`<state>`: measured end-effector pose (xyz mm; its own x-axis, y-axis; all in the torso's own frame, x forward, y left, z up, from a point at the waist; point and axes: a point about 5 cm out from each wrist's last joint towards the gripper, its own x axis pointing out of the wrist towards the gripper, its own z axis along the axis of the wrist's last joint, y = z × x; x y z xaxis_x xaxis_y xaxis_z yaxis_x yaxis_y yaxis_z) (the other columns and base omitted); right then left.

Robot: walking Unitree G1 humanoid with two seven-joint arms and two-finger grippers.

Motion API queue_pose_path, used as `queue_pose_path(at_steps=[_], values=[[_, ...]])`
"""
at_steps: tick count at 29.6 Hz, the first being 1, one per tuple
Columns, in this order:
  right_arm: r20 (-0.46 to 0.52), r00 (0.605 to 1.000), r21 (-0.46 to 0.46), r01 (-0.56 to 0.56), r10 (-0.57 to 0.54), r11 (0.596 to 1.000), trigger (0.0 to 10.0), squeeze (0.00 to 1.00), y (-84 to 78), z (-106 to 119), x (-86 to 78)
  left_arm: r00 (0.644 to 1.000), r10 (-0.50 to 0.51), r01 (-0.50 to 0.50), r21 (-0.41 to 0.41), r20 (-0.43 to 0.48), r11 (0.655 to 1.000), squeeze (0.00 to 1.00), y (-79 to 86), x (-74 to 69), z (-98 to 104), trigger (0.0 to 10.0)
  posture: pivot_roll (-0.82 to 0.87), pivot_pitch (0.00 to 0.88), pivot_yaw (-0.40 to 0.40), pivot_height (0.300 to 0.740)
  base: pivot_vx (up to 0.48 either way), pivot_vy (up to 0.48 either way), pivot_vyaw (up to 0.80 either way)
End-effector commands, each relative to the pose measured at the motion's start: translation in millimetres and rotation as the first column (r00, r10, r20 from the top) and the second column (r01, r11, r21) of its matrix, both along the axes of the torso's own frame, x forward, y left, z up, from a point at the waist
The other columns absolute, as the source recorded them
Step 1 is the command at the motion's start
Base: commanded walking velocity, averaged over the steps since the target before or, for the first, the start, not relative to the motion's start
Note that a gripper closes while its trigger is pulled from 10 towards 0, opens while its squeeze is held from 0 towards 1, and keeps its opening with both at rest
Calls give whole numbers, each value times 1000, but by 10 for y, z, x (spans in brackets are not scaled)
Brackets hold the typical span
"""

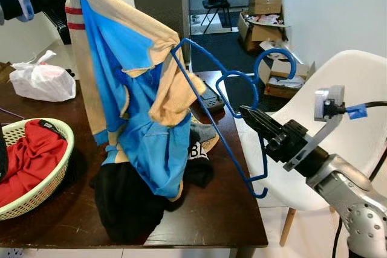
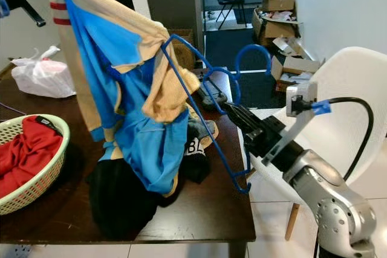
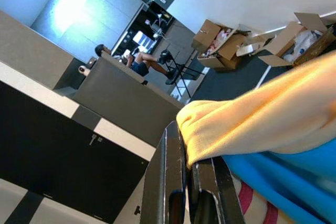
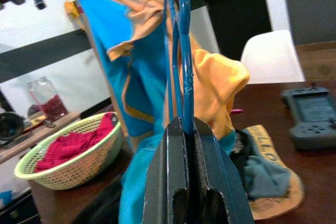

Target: Hang hanger

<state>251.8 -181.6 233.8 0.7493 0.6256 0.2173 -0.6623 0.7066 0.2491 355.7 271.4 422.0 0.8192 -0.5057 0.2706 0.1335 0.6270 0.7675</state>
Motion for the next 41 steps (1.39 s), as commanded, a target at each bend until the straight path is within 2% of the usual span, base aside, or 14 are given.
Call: queue_pose_path(at_steps=[1,4,15,16,19,20,22,24,27,28,32,34,35,41], values=[[28,998,8,55,-55,998,10000,0,-121,64,15,1000,3,-2,-9,15,1000,0,14,-23,68,0,64,0,120,740,0,0,0],[73,953,123,283,-293,951,10000,0,-393,236,181,999,-31,31,-20,9,999,0,-27,-10,48,0,63,0,129,740,0,0,0],[17,922,213,374,-386,903,10000,0,-328,194,351,993,-108,104,-77,-45,992,0,-84,50,-128,0,63,1,129,740,0,0,0],[-71,961,-34,265,-266,964,10000,0,-16,-82,374,972,-199,184,-122,-125,975,0,-187,125,-419,0,62,15,128,740,0,0,0],[-126,970,-151,190,-210,970,10000,0,88,-227,344,960,-233,213,-140,-152,967,0,-230,145,-527,0,62,15,128,740,0,0,0],[-219,960,-326,94,-172,941,10000,0,130,-453,271,948,-267,242,-152,-175,958,0,-284,161,-630,0,58,21,126,740,0,0,0],[-309,936,-402,34,-170,915,10000,0,101,-610,203,938,-290,261,-165,-189,951,0,-324,172,-692,0,59,22,127,740,0,0,0],[-372,891,-553,12,-260,833,10000,0,-125,-717,126,925,-321,288,-175,-202,941,0,-379,181,-733,0,56,28,126,740,0,0,0],[-355,898,-519,41,-259,854,10000,0,-191,-619,138,924,-326,294,-173,-202,940,0,-388,180,-720,0,56,28,126,740,0,0,0],[-311,933,-430,32,-181,902,10000,0,-183,-459,119,923,-329,298,-171,-201,939,0,-392,179,-706,0,56,30,126,740,0,0,0],[-295,943,-408,19,-152,913,10000,0,-176,-414,103,922,-330,299,-170,-201,939,0,-393,179,-702,0,56,30,126,740,0,0,0],[-256,964,-352,-20,-76,936,10000,0,-174,-327,31,921,-332,301,-167,-203,939,0,-387,174,-697,0,56,30,126,740,0,0,0],[-186,981,-299,-105,50,948,10000,0,-239,-237,-153,920,-334,304,-165,-205,938,0,-376,163,-685,0,54,34,126,740,0,0,0],[-239,959,-332,-229,153,915,10000,0,-372,-328,-418,918,-338,308,-163,-208,937,0,-380,151,-677,0,49,42,128,740,0,0,0]])
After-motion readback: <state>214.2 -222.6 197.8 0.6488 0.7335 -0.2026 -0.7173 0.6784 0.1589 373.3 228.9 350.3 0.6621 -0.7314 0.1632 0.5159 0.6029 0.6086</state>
